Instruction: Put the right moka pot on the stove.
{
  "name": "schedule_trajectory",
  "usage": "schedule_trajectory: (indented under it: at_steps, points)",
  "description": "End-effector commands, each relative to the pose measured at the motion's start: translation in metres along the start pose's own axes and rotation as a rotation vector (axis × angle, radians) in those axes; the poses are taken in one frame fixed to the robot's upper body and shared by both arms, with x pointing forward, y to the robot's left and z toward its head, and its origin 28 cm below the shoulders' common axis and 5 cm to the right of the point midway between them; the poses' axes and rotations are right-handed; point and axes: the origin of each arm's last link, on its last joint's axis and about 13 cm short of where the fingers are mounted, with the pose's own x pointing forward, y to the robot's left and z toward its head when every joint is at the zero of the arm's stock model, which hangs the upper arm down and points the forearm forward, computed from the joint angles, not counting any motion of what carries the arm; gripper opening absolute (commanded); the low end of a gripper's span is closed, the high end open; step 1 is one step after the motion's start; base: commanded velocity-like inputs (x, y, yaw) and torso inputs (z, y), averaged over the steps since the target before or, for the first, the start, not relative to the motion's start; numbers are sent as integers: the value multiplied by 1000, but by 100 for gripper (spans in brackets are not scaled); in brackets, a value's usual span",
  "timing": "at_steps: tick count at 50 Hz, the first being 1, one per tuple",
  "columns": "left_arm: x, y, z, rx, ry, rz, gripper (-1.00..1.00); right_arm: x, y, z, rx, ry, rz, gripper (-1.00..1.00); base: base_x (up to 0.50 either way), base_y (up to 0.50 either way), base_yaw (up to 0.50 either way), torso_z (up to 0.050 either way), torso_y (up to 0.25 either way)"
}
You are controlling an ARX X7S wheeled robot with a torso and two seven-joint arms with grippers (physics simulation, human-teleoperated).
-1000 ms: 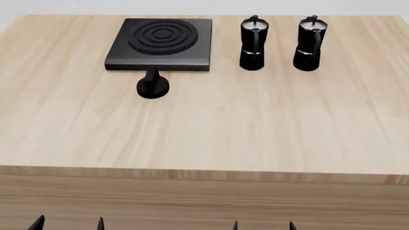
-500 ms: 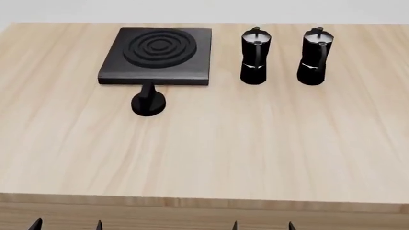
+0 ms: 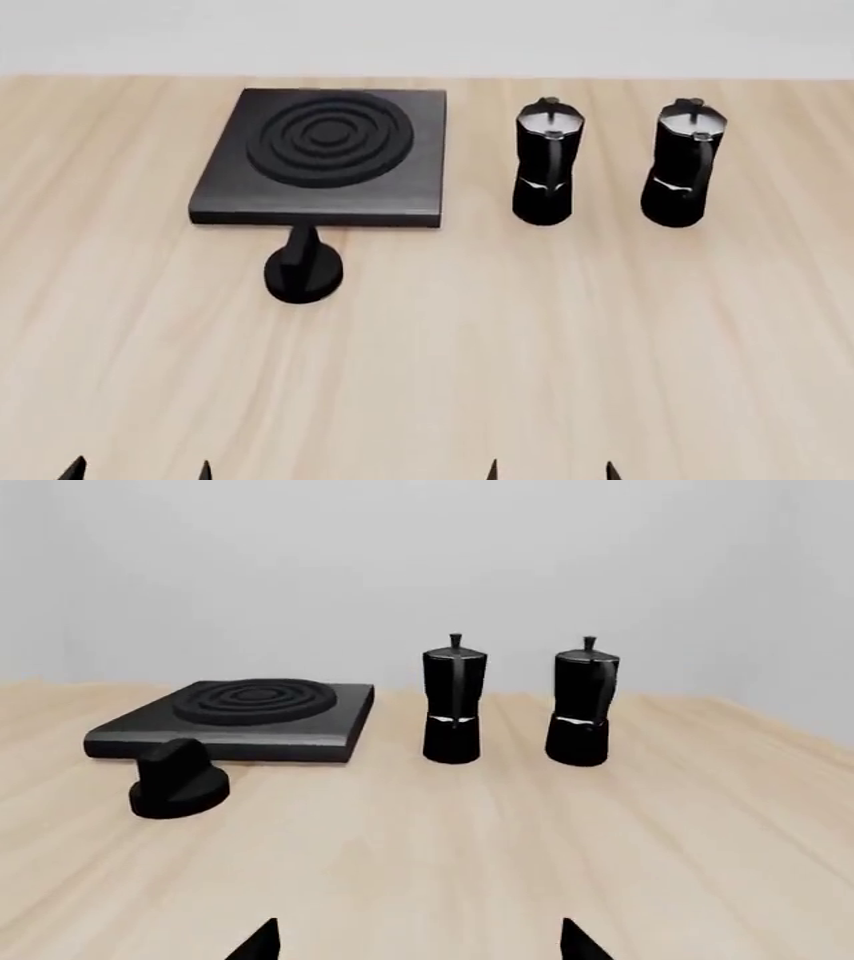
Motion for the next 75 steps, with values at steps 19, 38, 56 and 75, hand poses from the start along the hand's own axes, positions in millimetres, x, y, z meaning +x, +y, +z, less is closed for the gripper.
schedule_trajectory:
  at_steps: [19,38,56,75]
  points:
    - [1,1,5,-10,-3,9,100,0,1,-1,-11,0,1,100,139,48,0,0,0]
    - [2,1,1,3,-4,17,100,0,0,-3,-10,-1,-1,100,42,83,0,0,0]
    - [1,1,-3,7,2,14,100,0,1,-3,-1,3,3,100,13,30,0,0,0]
    - [0,0,-3,11,2,8,100,0,1,-3,-3,2,6,100,100,0,0,0,0]
